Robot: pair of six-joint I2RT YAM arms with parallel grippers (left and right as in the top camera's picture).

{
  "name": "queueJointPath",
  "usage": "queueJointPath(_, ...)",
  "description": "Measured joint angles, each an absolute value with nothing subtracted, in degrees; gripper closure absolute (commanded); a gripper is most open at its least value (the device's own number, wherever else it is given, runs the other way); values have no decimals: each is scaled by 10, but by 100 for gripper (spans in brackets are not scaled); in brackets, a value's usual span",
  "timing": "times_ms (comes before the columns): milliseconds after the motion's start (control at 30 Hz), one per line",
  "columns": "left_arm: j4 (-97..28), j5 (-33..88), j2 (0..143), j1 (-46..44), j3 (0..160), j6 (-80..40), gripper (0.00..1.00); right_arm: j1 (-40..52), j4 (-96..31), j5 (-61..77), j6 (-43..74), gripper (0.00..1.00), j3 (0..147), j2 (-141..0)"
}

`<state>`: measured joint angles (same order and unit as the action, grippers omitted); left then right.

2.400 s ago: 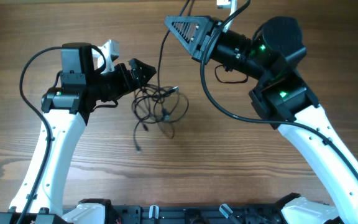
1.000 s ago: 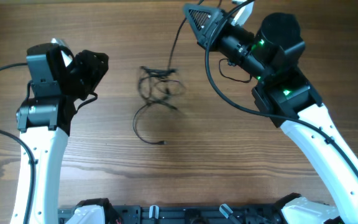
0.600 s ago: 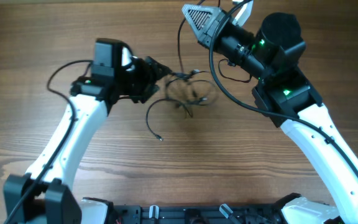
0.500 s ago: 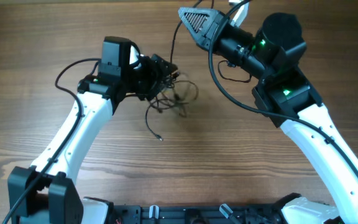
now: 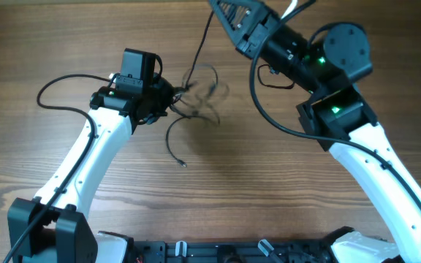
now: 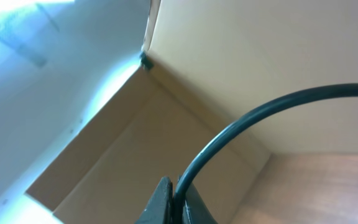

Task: Untangle cables

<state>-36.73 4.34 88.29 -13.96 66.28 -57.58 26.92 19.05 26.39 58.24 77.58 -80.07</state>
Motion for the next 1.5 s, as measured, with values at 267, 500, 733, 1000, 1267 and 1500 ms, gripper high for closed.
queueJointPath(267,-365,-35,883,-138,663,-560,96,267,61,58,478,95,778,-712)
queueJointPath(500,-252,162,881,-84,658,-497,88,263,-117,-133,462,95,784,-703)
queueJointPath(733,-262,307,854,-18,657,-475,18,263,-90,-168,462,96,784,-703)
queueJointPath(1000,-312,263,853,-34,658,-478,13,262,-15,-38,510,96,784,-702)
queueJointPath(1267,-276,293,853,-95,658,-576,18,262,76,117,593,95,784,-717)
queueJointPath(1500,-274,320,853,-95,658,-627,19,262,135,124,609,95,784,-717)
